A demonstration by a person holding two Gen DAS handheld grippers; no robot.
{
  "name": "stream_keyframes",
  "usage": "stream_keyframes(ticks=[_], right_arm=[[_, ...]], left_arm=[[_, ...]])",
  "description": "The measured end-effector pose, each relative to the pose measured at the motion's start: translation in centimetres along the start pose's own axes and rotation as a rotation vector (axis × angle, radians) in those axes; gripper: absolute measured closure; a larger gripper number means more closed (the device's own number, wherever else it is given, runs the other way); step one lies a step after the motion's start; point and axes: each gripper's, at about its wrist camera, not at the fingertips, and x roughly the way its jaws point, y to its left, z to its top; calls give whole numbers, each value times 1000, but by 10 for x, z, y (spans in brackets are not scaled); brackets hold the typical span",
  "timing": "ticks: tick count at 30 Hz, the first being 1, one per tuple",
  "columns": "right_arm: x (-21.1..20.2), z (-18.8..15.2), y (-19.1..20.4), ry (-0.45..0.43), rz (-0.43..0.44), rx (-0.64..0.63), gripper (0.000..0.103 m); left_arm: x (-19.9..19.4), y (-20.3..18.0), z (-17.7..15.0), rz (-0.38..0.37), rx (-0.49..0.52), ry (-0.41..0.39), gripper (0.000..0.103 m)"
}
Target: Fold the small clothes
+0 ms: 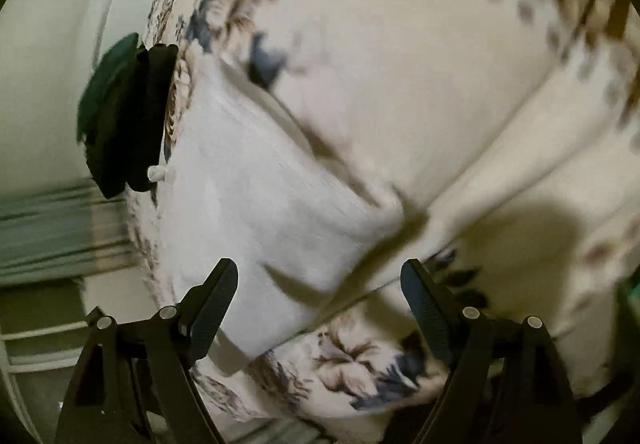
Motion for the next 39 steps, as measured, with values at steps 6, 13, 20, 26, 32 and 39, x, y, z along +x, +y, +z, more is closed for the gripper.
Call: stream_keyframes(ticks=[6,13,20,26,32,39], right_arm=[[33,2,10,-129,107,-66,17],[41,5,7,-218,168,-12,17],[44,6,-3,-270,289,132,13],[50,11,6,-280,290,116,13],[44,7,16,-299,182,125,63],[19,-12,78,-411,40,-12,69]], left_arm=[[23,-4,3,31,15,-2,3],[38,-1,19,24,-3,40,0],[46,-10,26,32,-20,32,0],[51,-12,16,25,-20,31,0],[34,-3,21,-6,-45,36,0],[1,19,25,-48,-69,-17,0]])
